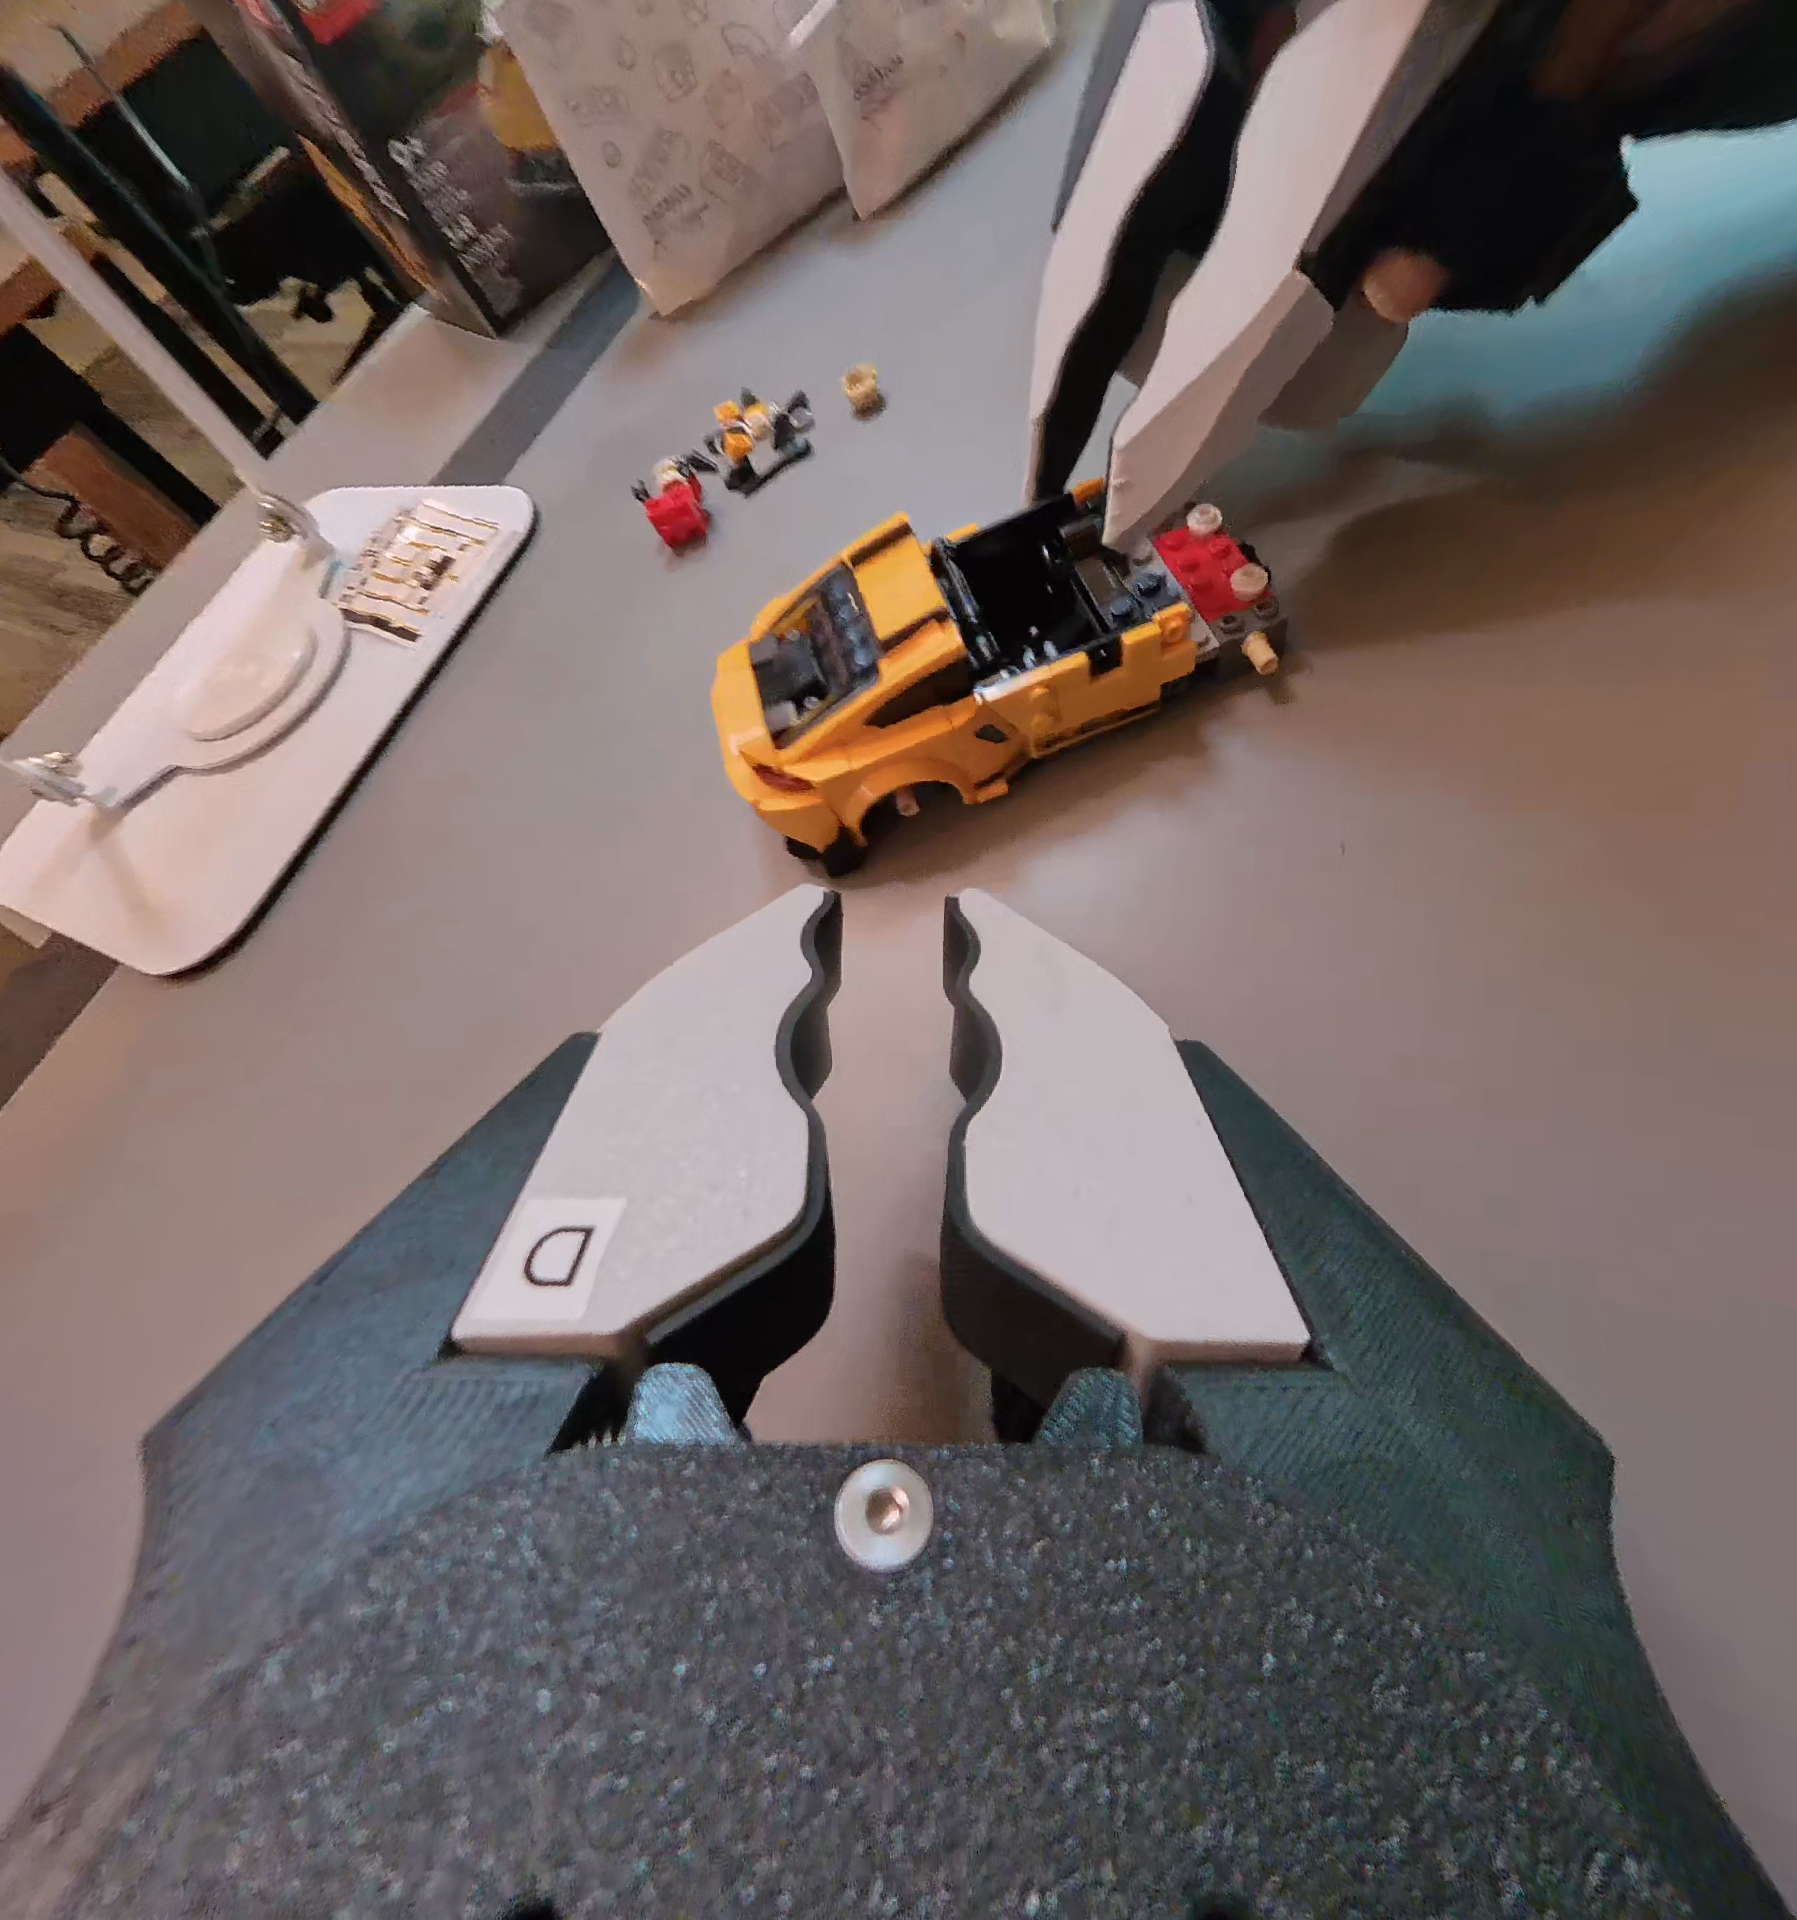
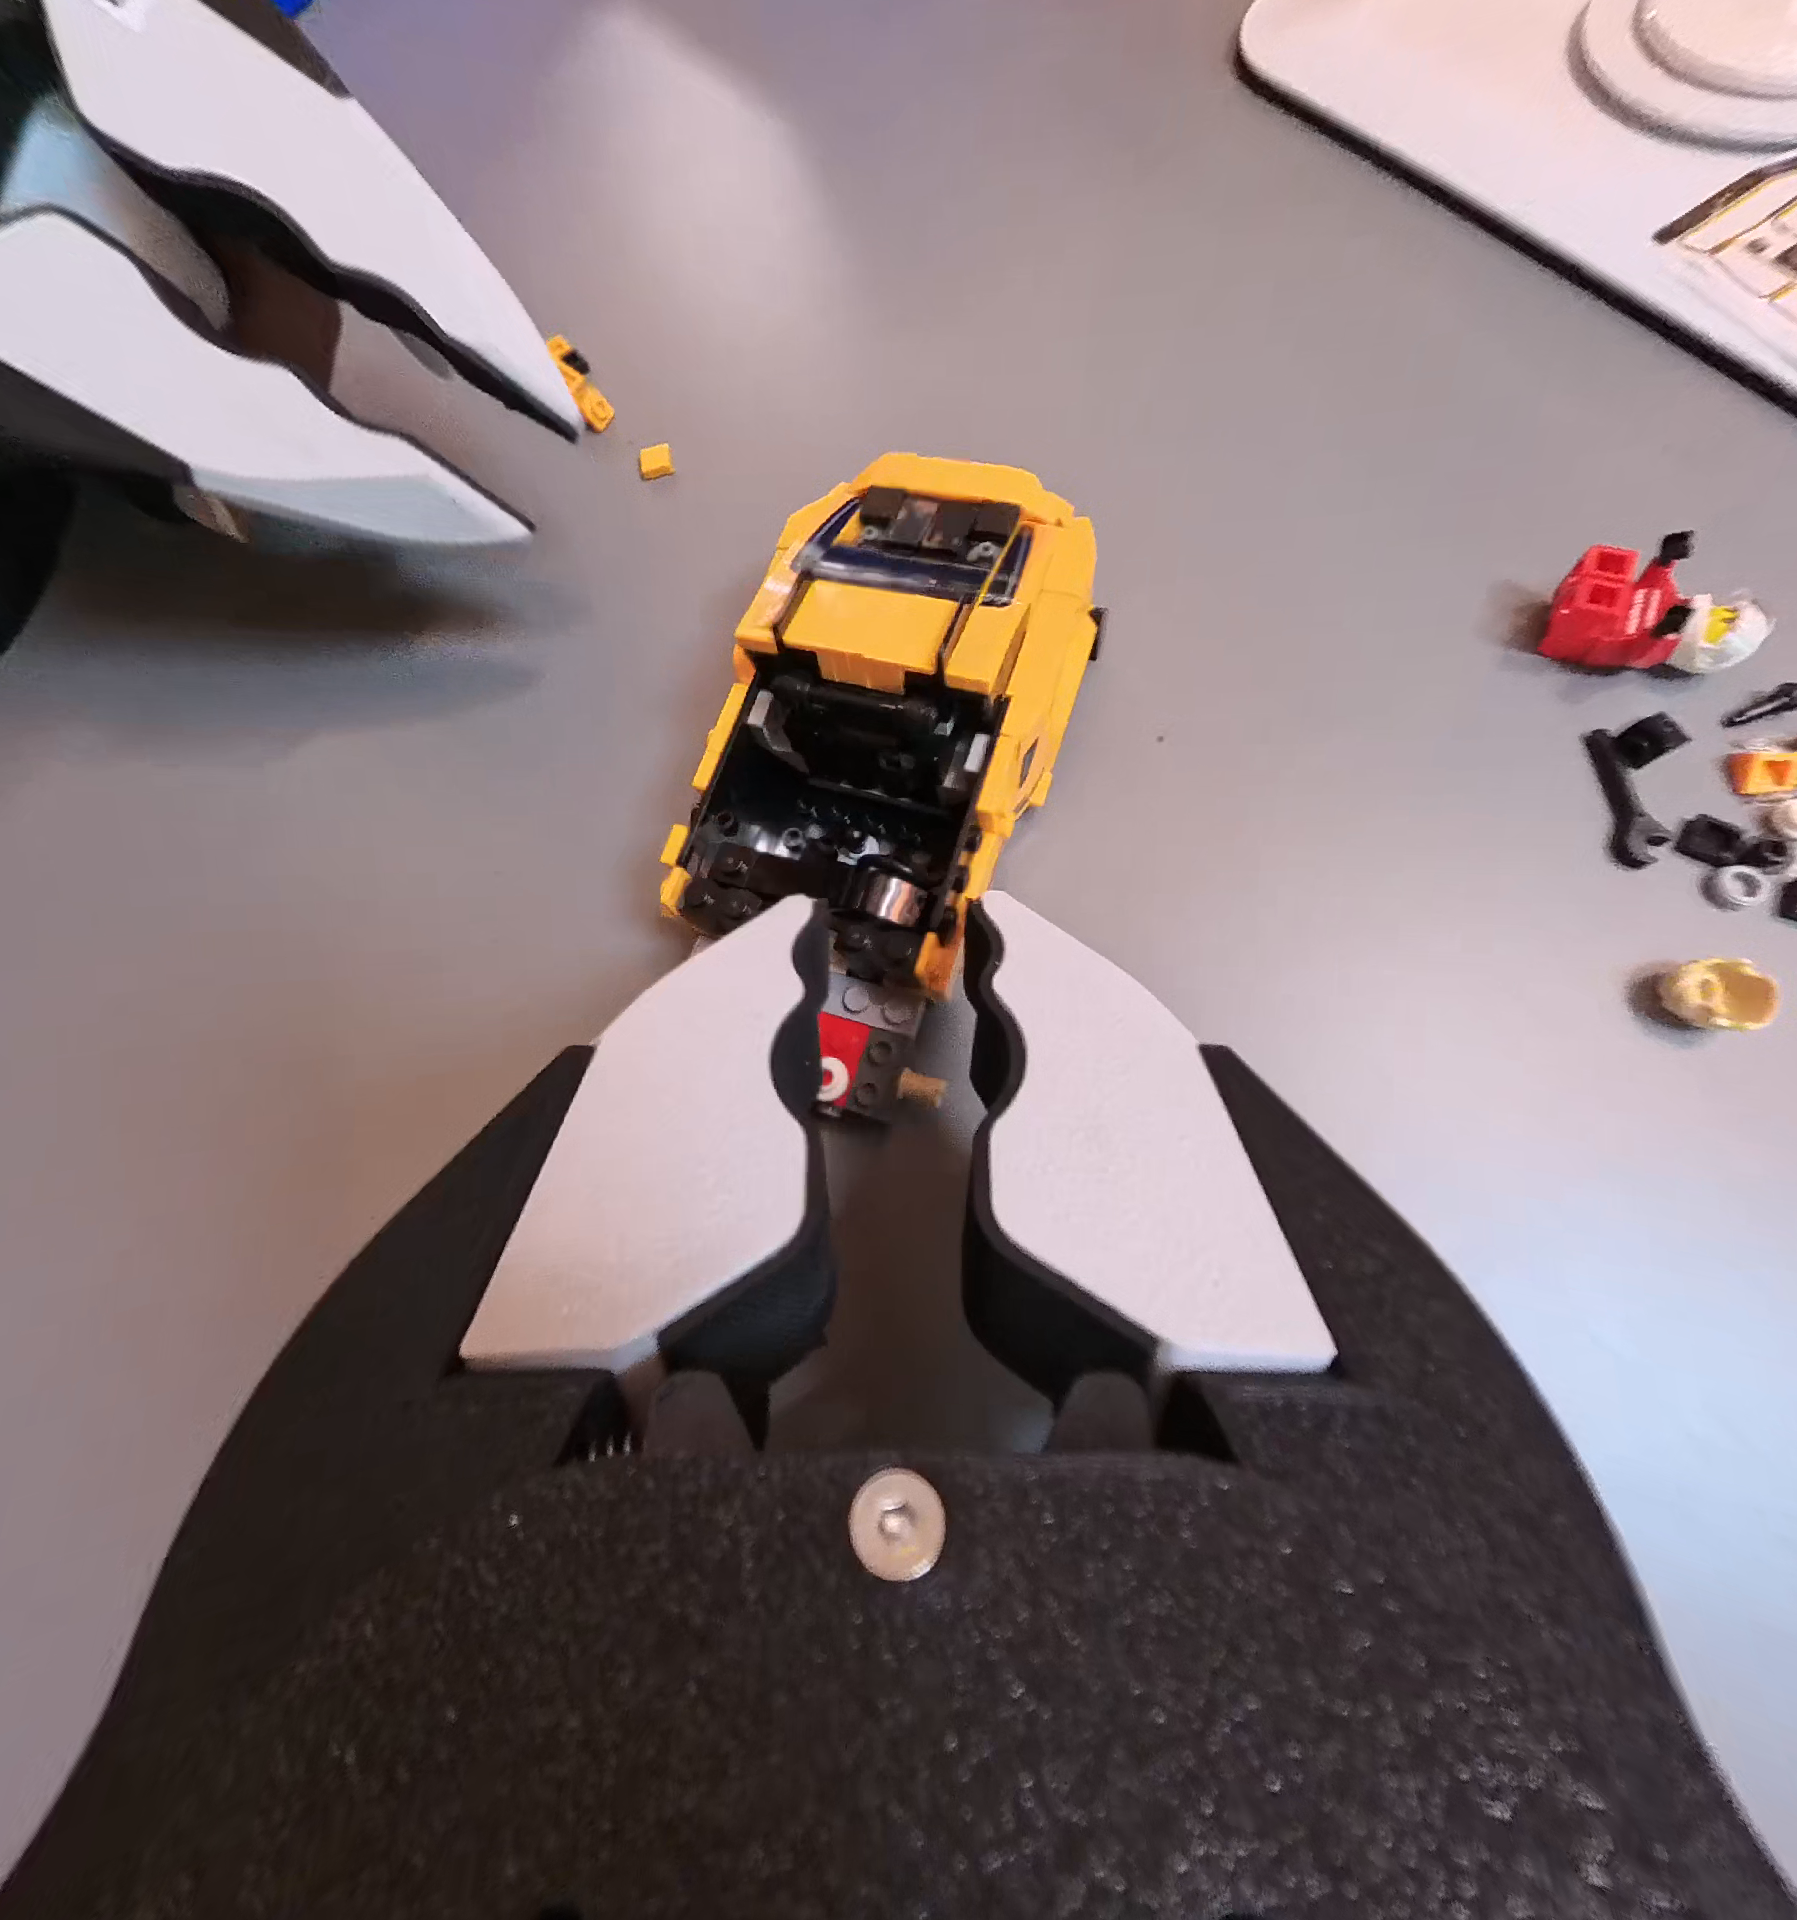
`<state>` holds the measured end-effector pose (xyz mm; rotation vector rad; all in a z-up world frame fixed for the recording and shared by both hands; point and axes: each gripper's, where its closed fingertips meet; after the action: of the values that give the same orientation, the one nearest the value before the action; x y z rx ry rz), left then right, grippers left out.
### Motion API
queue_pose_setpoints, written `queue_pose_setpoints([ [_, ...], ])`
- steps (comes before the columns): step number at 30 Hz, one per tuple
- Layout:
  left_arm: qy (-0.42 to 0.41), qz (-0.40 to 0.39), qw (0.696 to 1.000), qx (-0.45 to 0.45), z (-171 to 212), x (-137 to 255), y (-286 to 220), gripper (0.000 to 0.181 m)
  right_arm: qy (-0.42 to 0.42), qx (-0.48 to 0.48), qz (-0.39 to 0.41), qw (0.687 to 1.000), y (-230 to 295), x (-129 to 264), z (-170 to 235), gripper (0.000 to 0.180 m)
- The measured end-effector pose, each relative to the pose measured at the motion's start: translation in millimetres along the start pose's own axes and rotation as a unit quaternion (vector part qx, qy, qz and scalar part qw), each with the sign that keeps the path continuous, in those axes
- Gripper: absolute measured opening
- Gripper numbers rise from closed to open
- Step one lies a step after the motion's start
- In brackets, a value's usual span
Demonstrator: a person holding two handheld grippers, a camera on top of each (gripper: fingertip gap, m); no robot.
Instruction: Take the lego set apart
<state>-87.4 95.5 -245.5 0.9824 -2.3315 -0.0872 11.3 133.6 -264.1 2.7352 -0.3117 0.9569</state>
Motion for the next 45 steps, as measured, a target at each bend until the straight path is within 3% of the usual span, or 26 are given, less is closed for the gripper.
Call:
queue_pose_setpoints([
  [5,-0.059,-0.045,0.996,0.044,-21,13,25,0.014,-0.114,0.020,0.060,0.991,-24,35,-56,0.028],
  [10,-0.133,-0.147,0.978,0.059,-59,32,83,0.011,-0.194,0.083,0.195,0.958,-65,47,-159,0.057],
  [15,-0.177,-0.230,0.956,0.041,-93,37,137,0.006,-0.246,0.139,0.354,0.892,-118,25,-277,0.081],
  [18,-0.176,-0.253,0.949,0.067,-82,30,159,0.006,-0.220,0.142,0.409,0.874,-147,-6,-319,0.097],
  [21,-0.145,-0.270,0.951,0.044,-58,21,160,0.005,-0.195,0.161,0.465,0.848,-167,-23,-348,0.101],
  [25,-0.127,-0.260,0.957,0.034,-41,22,154,0.005,-0.188,0.158,0.482,0.841,-178,-30,-351,0.081],
  [30,-0.139,-0.258,0.953,0.072,-37,25,168,0.005,-0.224,0.154,0.460,0.845,-179,-8,-336,0.052],
  [33,-0.143,-0.255,0.952,0.086,-39,23,172,0.005,-0.242,0.150,0.454,0.844,-183,9,-326,0.044],
  [40,-0.172,-0.242,0.949,0.111,-82,25,195,0.014,-0.268,0.112,0.425,0.857,-200,35,-297,0.024],
  [45,-0.196,-0.175,0.951,0.162,-125,7,222,0.034,-0.272,0.079,0.410,0.867,-219,50,-278,0.016],
])
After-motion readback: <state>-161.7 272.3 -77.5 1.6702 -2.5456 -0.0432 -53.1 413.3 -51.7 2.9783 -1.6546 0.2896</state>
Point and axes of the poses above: each gripper's, where its closed fingertips meet, x back along the fingers, z out of its underside, y = z × x across the jaws, and after that the axes turned 1 degree about y, right-handed
